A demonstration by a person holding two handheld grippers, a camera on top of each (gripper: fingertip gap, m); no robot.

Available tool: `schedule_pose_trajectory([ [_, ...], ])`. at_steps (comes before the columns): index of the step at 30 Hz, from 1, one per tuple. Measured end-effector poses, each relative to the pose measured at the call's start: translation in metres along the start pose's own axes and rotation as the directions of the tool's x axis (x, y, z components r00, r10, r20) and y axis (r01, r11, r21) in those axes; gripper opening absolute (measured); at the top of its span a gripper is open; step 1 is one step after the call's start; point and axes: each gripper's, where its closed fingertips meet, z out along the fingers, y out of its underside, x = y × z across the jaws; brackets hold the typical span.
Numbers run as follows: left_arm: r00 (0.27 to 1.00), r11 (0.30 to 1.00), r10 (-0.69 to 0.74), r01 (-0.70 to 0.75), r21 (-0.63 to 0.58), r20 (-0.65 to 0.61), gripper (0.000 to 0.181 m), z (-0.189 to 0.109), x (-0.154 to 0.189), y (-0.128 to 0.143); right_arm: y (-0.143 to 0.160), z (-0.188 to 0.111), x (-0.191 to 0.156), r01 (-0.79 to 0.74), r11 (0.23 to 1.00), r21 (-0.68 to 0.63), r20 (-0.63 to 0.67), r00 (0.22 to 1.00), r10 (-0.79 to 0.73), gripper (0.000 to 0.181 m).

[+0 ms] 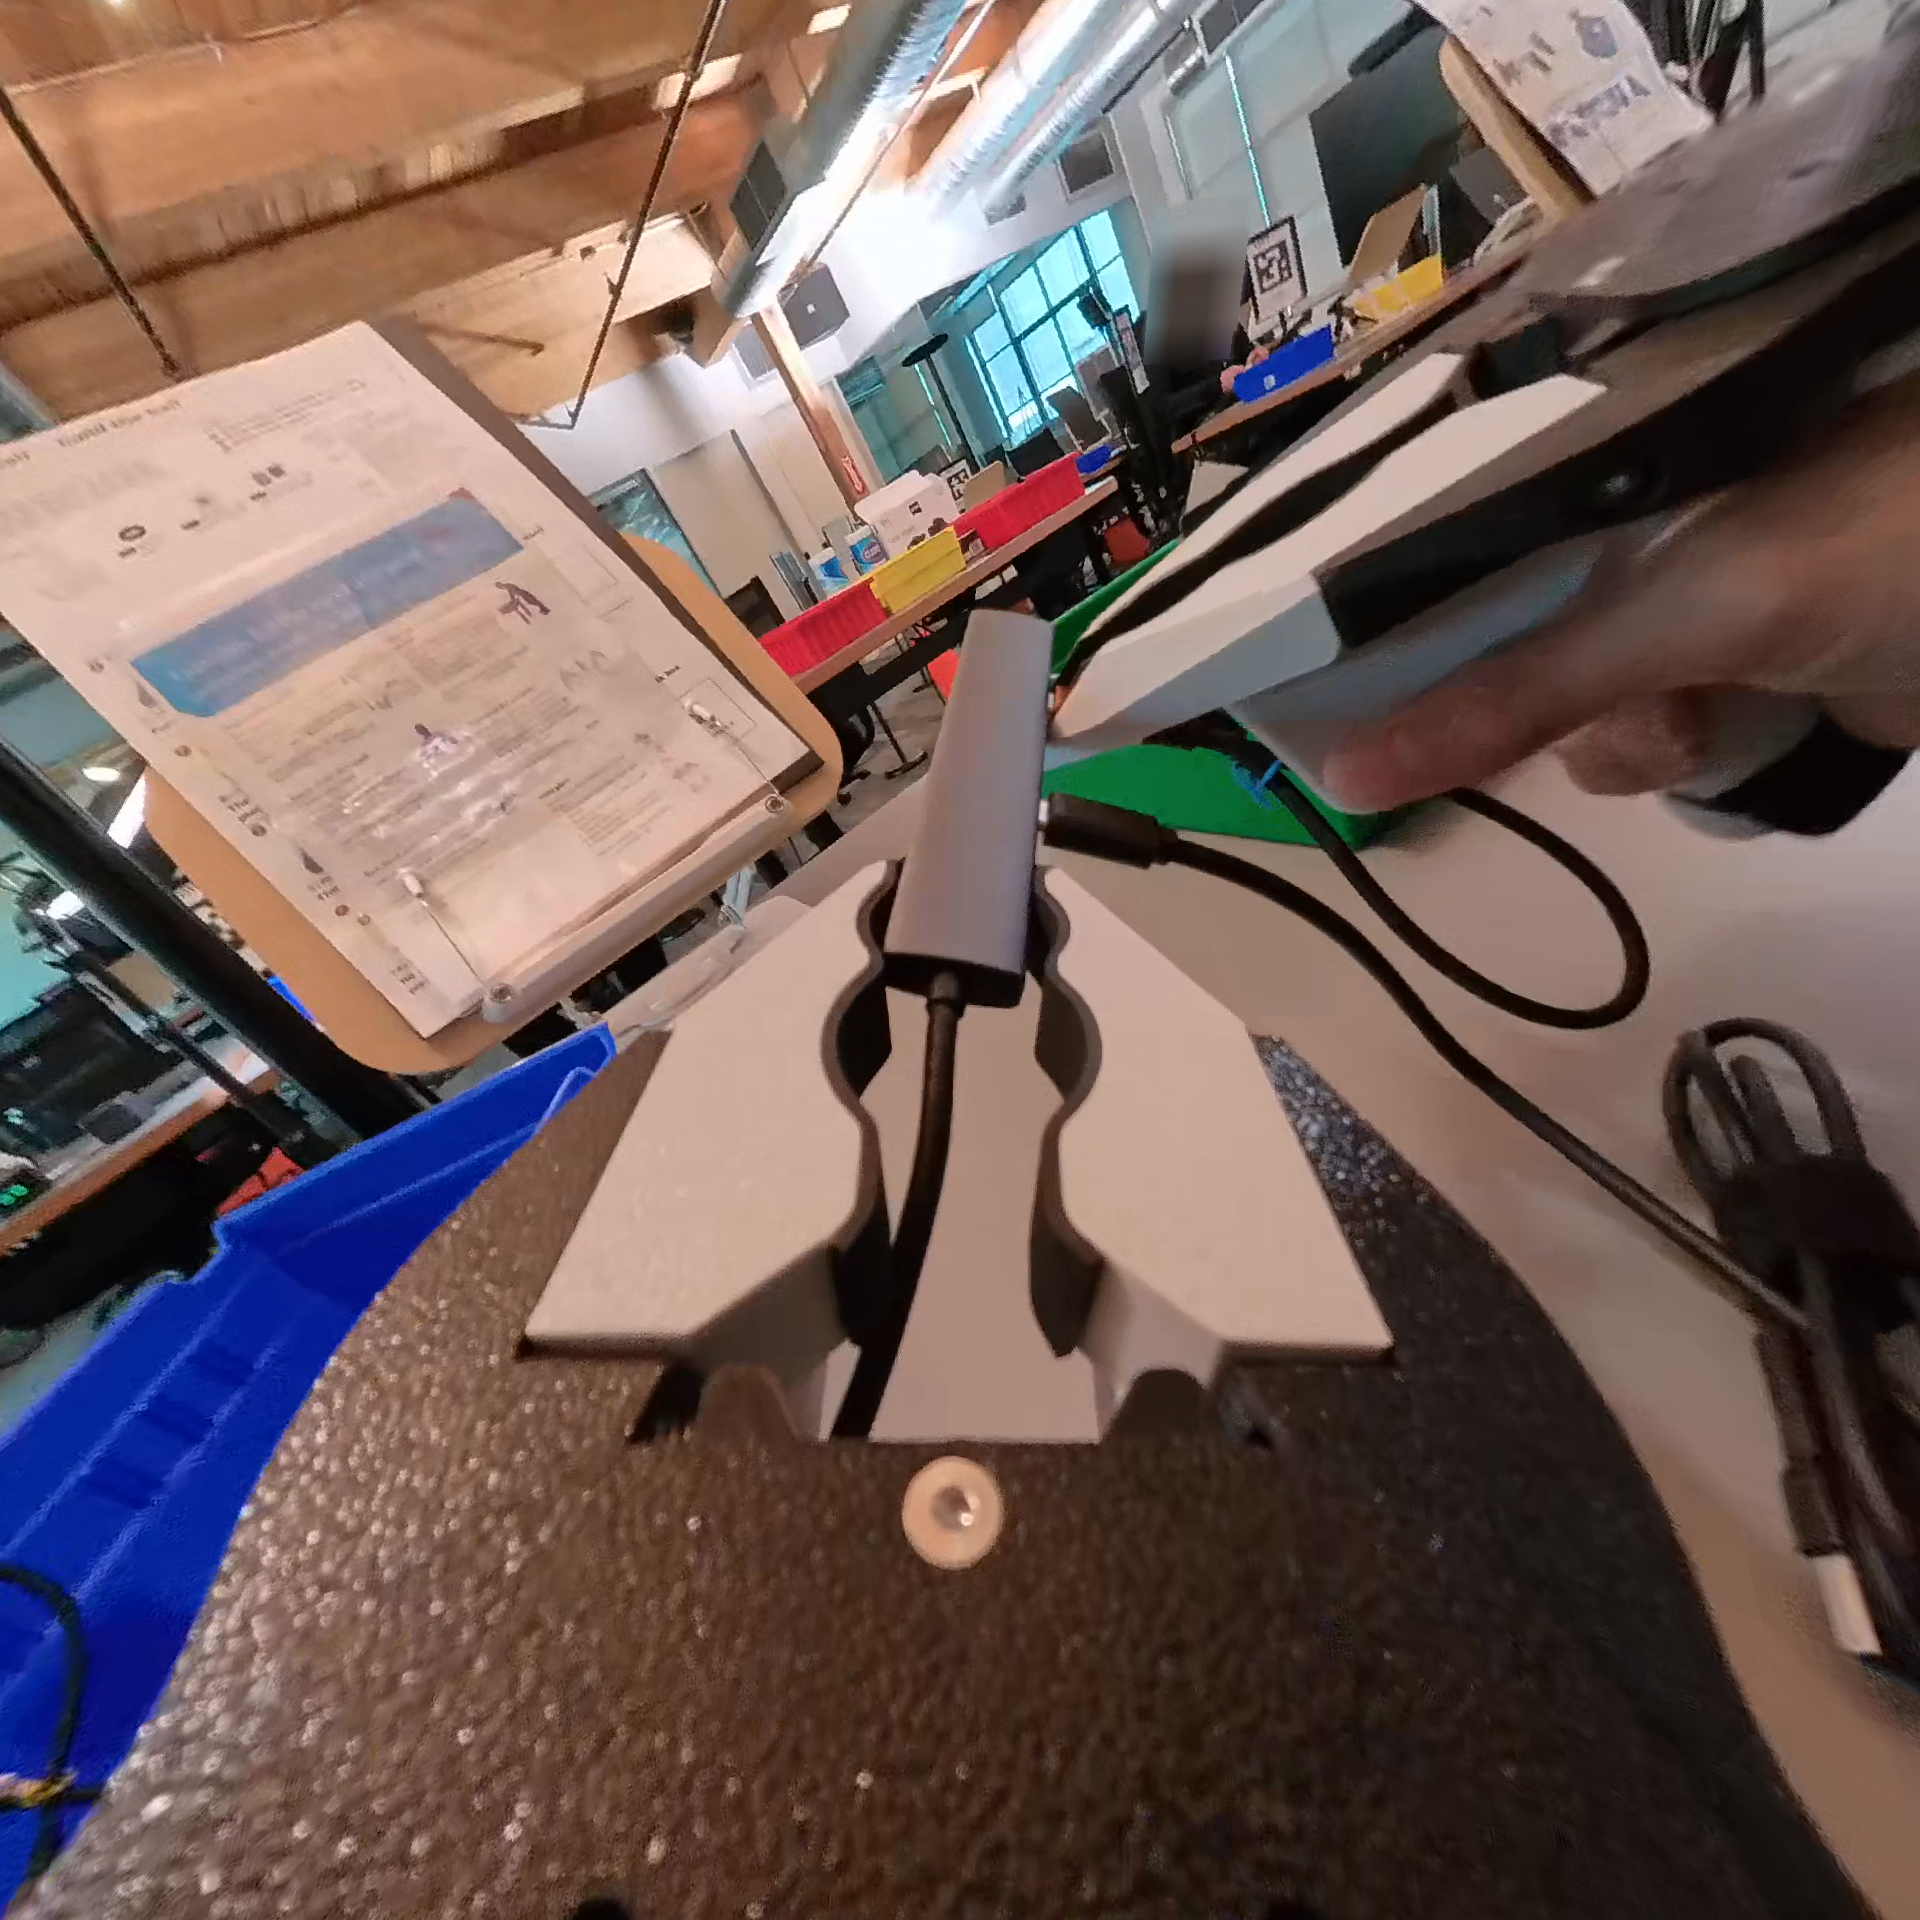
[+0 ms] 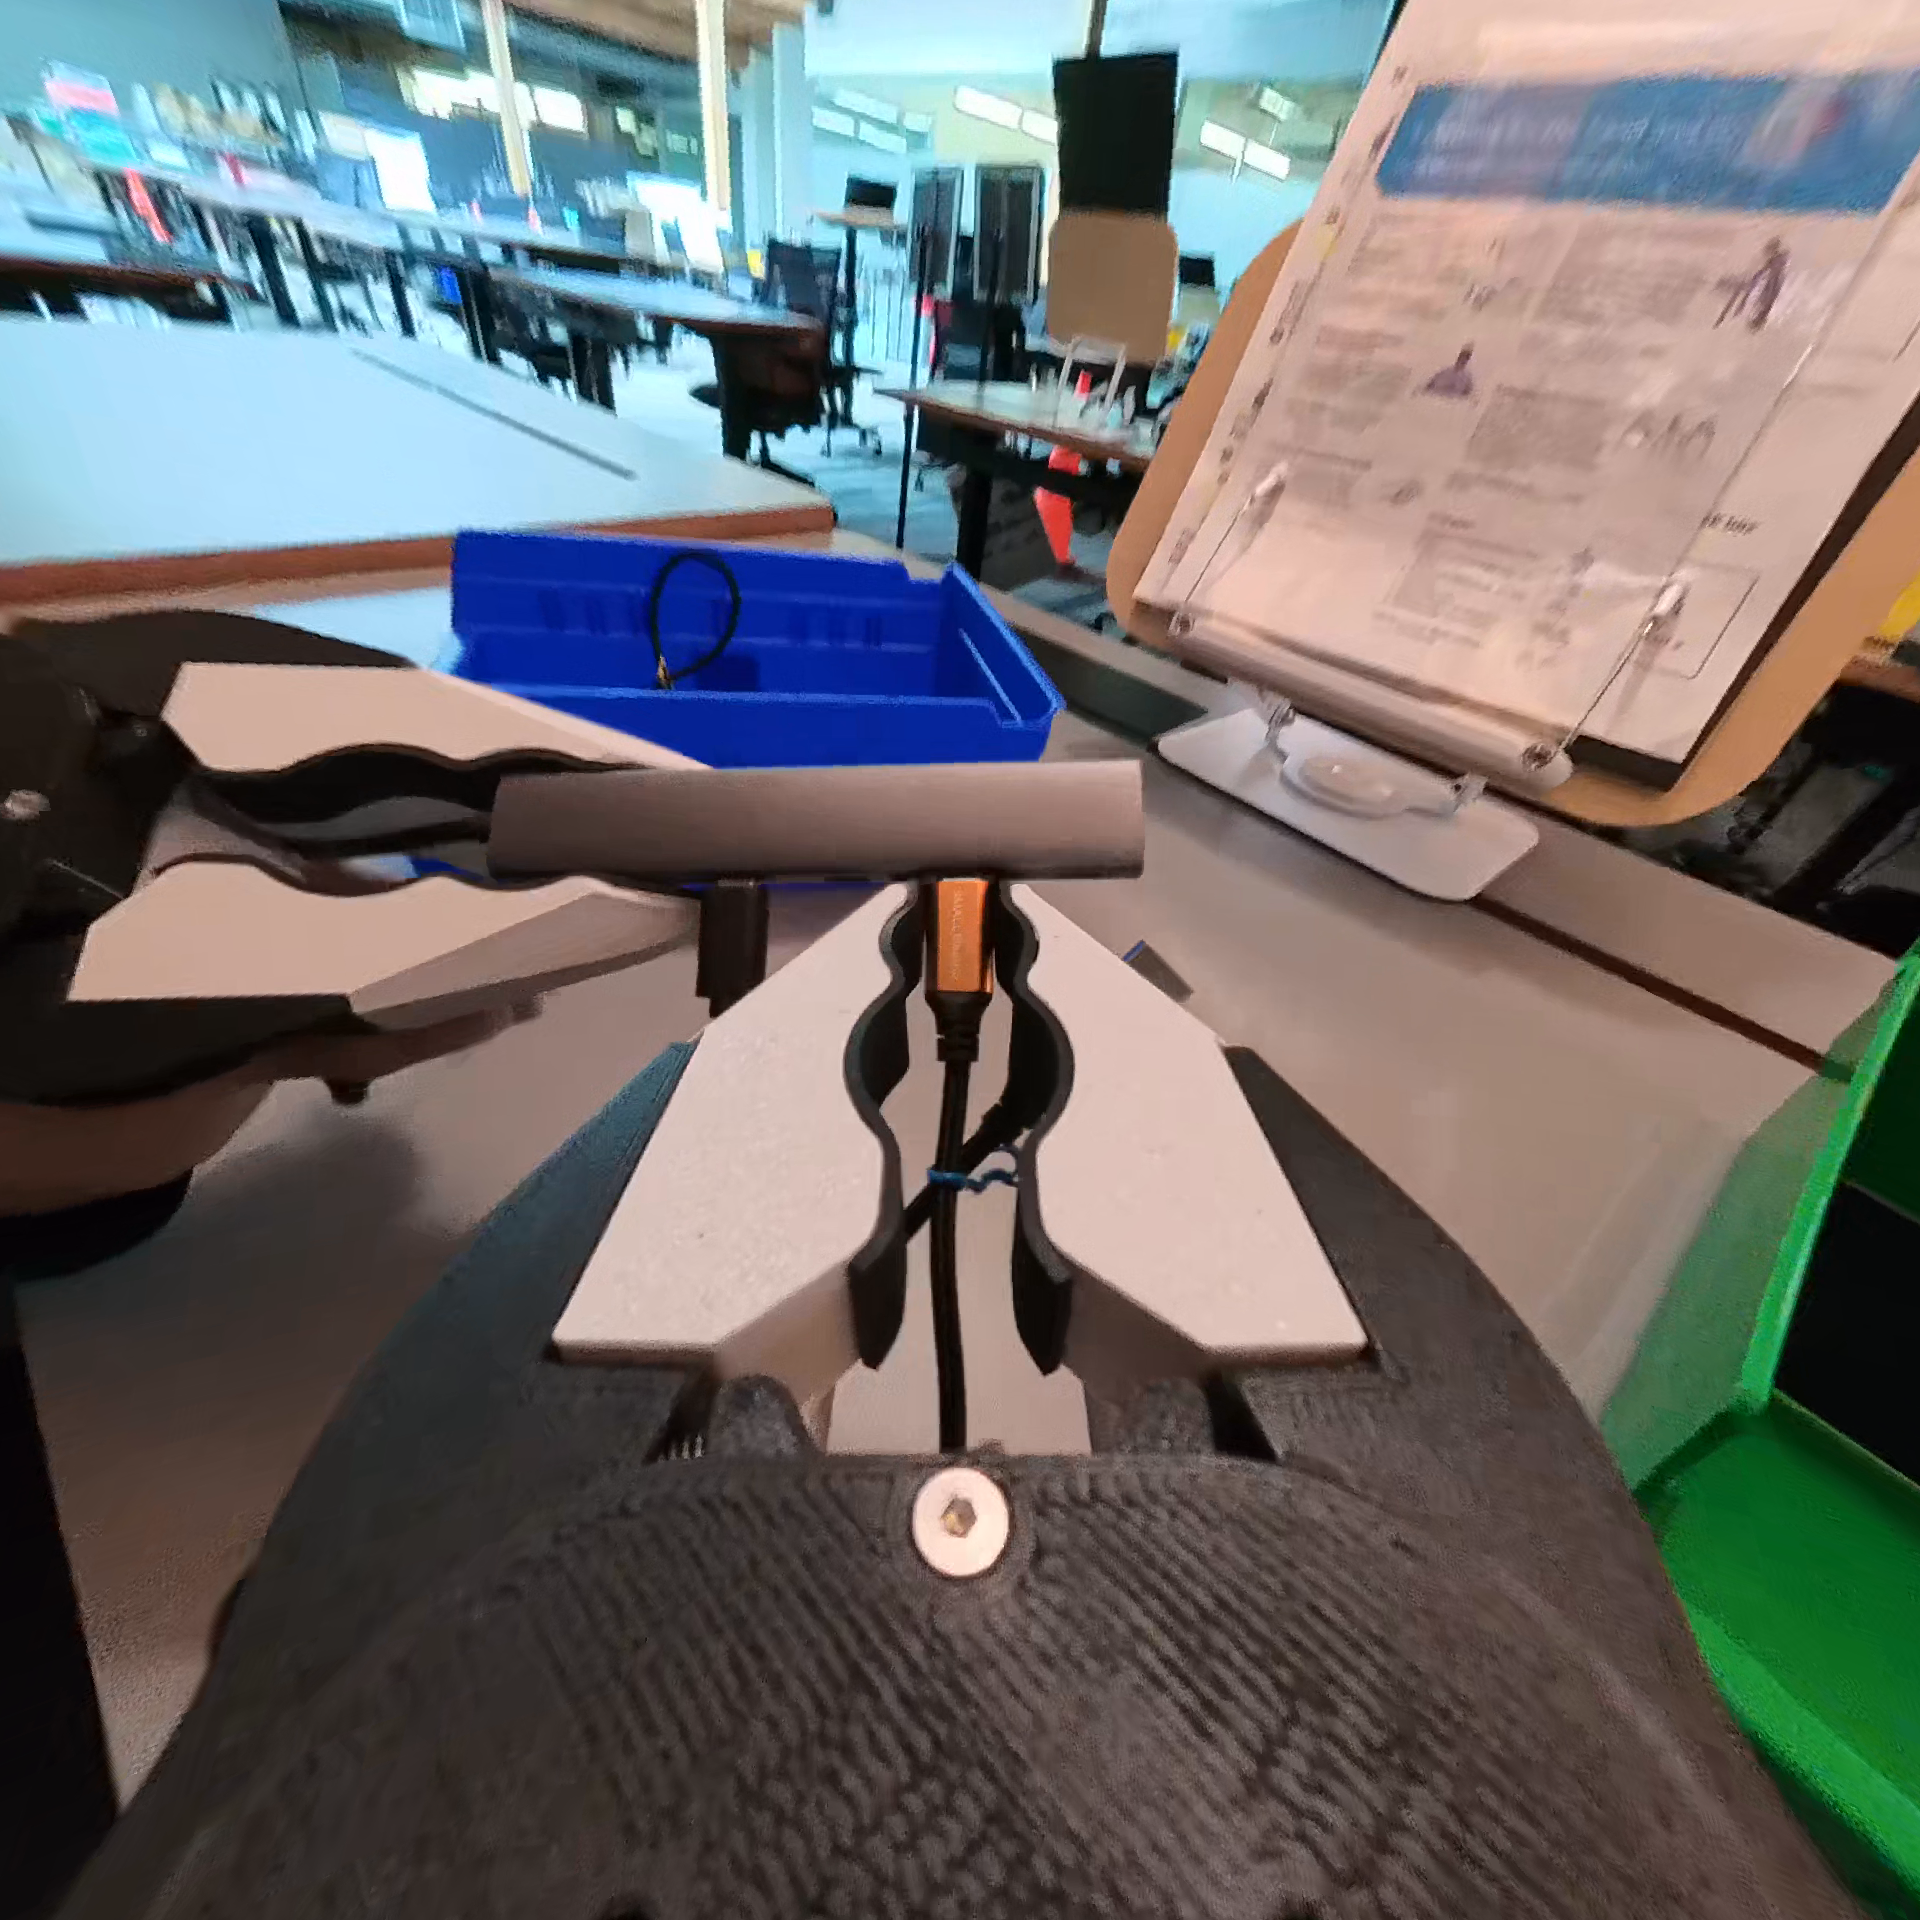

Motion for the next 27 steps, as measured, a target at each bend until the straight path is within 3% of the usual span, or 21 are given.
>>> schedule_pose_trajectory([
  [5,0.951,0.953,-0.303,0.304,0.006,-0.065,0.021,-0.001,-0.007,0.003,-0.005,0.001,-0.003,-0.017,0.997,0.070,0.027,1.000,0.015,0.010],
  [11,0.904,0.909,-0.416,0.417,-0.012,-0.094,0.021,0.001,-0.005,0.010,-0.004,0.003,0.000,0.061,0.992,0.107,-0.030,0.998,-0.058,0.010],
  [14,0.885,0.890,-0.455,0.453,-0.044,-0.103,0.021,0.003,-0.004,0.017,-0.004,0.003,0.000,0.109,0.989,0.100,-0.071,0.992,-0.102,0.011],
  [20,0.875,0.883,-0.470,0.463,-0.082,-0.117,0.022,0.004,-0.011,0.028,0.013,0.011,-0.001,0.209,0.975,-0.070,-0.113,0.970,-0.216,0.011],
  [23,0.929,0.932,-0.363,0.361,-0.041,-0.068,0.022,0.001,-0.014,0.015,0.006,0.009,-0.002,-0.090,0.995,0.033,0.028,0.996,0.089,0.011],
  [24,0.938,0.941,-0.339,0.337,-0.038,-0.065,0.021,0.000,-0.015,0.010,0.007,0.009,-0.002,-0.103,0.994,0.037,0.041,0.994,0.101,0.011],
  [27,0.920,0.924,-0.381,0.378,-0.050,-0.089,0.022,0.000,-0.014,0.015,0.019,0.010,-0.006,0.108,0.992,-0.069,-0.045,0.993,-0.111,0.011],
])
